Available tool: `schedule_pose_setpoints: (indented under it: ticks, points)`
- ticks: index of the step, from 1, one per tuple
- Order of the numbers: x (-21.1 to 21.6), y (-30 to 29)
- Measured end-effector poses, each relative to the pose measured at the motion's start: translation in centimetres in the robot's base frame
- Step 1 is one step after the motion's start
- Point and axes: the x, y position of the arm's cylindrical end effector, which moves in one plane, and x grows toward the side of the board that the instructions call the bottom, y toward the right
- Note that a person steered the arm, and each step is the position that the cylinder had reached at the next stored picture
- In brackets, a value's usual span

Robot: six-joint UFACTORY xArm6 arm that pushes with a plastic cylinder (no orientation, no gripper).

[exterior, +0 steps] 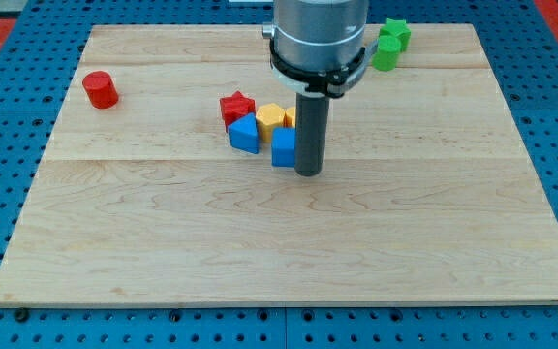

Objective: Separate the green circle from the green star

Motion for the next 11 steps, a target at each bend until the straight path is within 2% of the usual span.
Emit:
schedule_pose_setpoints:
  ticks: [1,2,3,4,5,6,7,8,9,11]
  points:
    - [0.5,-4.0]
    - [3.4,0.1]
    - [-0.3,14.0]
    - [-7.8,23.2]
    - [-16.2,22.4]
    - [-19.4,19.0]
    - [-19.4,10.5]
    - [-19.7,5.8]
    - [-22.3,7.1]
    - [-20.5,-8.7]
